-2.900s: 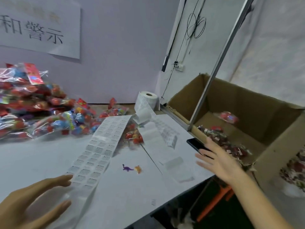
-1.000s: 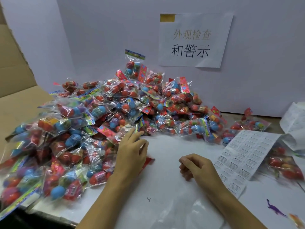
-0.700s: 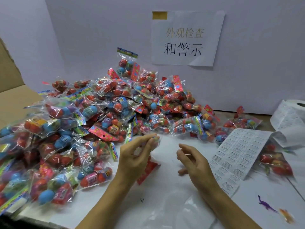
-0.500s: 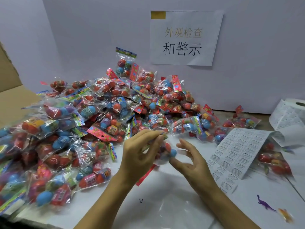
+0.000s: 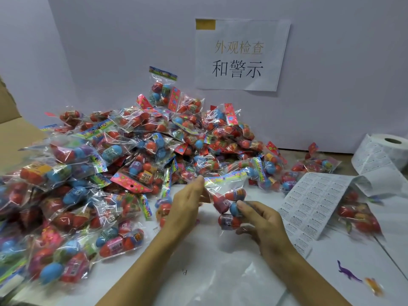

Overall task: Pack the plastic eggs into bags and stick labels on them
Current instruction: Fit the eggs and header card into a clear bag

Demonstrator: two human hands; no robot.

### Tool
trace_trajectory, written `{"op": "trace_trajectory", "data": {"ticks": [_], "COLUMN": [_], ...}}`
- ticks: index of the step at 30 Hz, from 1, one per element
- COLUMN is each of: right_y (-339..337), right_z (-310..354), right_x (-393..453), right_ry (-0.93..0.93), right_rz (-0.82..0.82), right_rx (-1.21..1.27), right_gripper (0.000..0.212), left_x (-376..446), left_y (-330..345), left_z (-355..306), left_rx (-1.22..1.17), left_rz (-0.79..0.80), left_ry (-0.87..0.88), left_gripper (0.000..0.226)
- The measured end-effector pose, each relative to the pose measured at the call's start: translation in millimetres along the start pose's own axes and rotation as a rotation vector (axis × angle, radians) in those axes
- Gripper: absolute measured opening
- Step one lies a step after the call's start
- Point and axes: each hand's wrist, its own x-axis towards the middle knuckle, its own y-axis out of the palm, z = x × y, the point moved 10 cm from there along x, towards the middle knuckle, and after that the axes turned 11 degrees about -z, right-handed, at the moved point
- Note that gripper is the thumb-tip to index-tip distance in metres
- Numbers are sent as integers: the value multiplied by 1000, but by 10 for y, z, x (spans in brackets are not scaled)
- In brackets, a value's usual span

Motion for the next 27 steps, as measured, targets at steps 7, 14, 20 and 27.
{"op": "trace_trajectory", "data": {"ticks": [7,14,20,27], "right_y": [49,88,61,-31], "right_z": [-8,8,-2,7], "right_x": [-21,-41,-19,27], "right_ry": [-10,-7,20,-18], "right_rz": [40,85,62,13], "right_rx": [-26,-71,-70,-89], "right_gripper": [35,29,48,41], "left_x": [-177,-323,-337,-400], "left_y": [-115,176,195,296], "left_z": [-160,9,72,82], "left_rx": [-34,-390,-412,-316], "left_rz": [-67,20,60,163], "left_ry": [164,-220,-285,-266], "left_gripper": [34,10,15,13]}}
